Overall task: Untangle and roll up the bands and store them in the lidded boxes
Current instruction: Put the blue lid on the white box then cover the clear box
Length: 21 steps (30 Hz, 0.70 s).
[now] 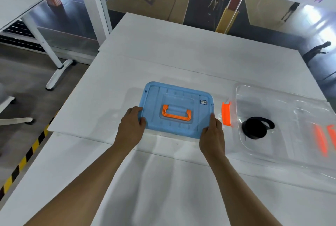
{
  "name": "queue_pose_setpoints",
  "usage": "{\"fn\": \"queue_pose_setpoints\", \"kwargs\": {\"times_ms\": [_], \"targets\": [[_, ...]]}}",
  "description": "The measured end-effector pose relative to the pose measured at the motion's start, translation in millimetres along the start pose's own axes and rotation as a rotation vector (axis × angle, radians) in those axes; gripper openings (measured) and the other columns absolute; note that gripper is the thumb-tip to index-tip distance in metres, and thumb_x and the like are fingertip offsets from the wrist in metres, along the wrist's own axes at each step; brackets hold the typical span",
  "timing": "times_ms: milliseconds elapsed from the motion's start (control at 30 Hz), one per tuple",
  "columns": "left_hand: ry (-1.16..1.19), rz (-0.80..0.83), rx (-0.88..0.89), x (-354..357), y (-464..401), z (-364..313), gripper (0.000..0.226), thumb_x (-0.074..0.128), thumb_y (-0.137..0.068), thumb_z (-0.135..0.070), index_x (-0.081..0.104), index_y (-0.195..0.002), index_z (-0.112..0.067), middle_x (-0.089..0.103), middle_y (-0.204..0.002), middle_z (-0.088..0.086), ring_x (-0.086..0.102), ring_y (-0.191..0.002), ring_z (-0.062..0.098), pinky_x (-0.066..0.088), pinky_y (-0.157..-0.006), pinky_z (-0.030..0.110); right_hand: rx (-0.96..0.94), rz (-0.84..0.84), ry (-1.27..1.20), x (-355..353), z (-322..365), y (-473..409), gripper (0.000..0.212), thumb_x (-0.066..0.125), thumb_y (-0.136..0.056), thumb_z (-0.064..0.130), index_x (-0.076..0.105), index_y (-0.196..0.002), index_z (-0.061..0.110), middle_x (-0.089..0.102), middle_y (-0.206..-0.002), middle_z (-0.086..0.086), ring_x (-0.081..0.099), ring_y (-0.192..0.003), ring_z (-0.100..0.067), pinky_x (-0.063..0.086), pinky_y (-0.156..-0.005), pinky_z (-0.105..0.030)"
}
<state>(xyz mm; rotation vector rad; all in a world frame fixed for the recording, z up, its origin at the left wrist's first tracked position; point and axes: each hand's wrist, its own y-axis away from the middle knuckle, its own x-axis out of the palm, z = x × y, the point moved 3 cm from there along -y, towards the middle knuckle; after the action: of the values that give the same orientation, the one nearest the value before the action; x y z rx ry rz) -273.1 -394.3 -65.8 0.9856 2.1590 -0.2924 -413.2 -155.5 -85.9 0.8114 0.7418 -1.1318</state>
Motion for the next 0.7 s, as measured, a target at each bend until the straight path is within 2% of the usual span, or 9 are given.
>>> {"fn": "queue_pose_setpoints", "kwargs": {"times_ms": [200,400,467,533,600,700], "targets": [[-0.117,0.015,0.056,-2.2,4.2,-0.9,0.037,0.053,-0.102,-0.016,0.051,-0.138,-0.008,0.058,-0.132,0.014,0.064,-0.106,0.032,0.053,-0.083,0.039,-0.009,0.022,-0.022,-0.5,1.6,6.5,0.064,0.040,-0.107,0.011,0.014,-0.166,0.016,0.037,-0.155,-0.011,0.055,-0.120,-0.031,0.055,-0.098,-0.051],[-0.320,0.033,0.117,-1.8,19.6,5.6,0.054,0.056,-0.100,-0.026,0.041,-0.151,-0.013,0.041,-0.154,0.017,0.053,-0.121,0.040,0.053,-0.093,0.050,-0.028,0.019,0.121,-7.3,7.5,12.3,0.059,0.037,-0.109,0.018,0.017,-0.164,0.014,0.044,-0.149,-0.012,0.051,-0.119,-0.033,0.047,-0.099,-0.046],[-0.415,0.010,0.209,-1.3,22.6,4.2,0.048,0.064,-0.094,-0.025,0.055,-0.140,-0.013,0.048,-0.149,0.018,0.057,-0.117,0.042,0.053,-0.090,0.051,-0.040,-0.016,0.124,-12.0,9.8,15.2,0.056,0.038,-0.108,0.019,0.025,-0.162,0.014,0.047,-0.148,-0.011,0.050,-0.121,-0.033,0.044,-0.099,-0.045],[-0.464,-0.015,0.281,-0.1,25.9,-0.1,0.036,0.072,-0.087,-0.022,0.068,-0.121,-0.012,0.058,-0.139,0.018,0.060,-0.113,0.042,0.053,-0.087,0.050,-0.081,-0.076,0.073,-15.5,10.7,23.1,0.053,0.044,-0.106,0.017,0.033,-0.158,0.013,0.049,-0.148,-0.010,0.051,-0.123,-0.033,0.045,-0.101,-0.045],[-0.464,-0.033,0.326,2.2,32.8,-9.0,0.028,0.076,-0.082,-0.019,0.072,-0.109,-0.011,0.065,-0.128,0.017,0.062,-0.112,0.042,0.052,-0.087,0.050,-0.145,-0.121,0.026,-17.9,10.8,35.1,0.051,0.051,-0.104,0.016,0.042,-0.153,0.012,0.052,-0.147,-0.009,0.052,-0.123,-0.033,0.047,-0.102,-0.045],[-0.442,-0.029,0.383,8.7,50.1,-30.5,0.027,0.077,-0.081,-0.019,0.072,-0.107,-0.012,0.068,-0.121,0.013,0.062,-0.113,0.039,0.052,-0.090,0.049,-0.248,-0.178,-0.010,-23.0,8.8,55.7,0.046,0.062,-0.098,0.011,0.054,-0.143,0.013,0.059,-0.141,-0.009,0.057,-0.118,-0.032,0.052,-0.099,-0.047]]}}
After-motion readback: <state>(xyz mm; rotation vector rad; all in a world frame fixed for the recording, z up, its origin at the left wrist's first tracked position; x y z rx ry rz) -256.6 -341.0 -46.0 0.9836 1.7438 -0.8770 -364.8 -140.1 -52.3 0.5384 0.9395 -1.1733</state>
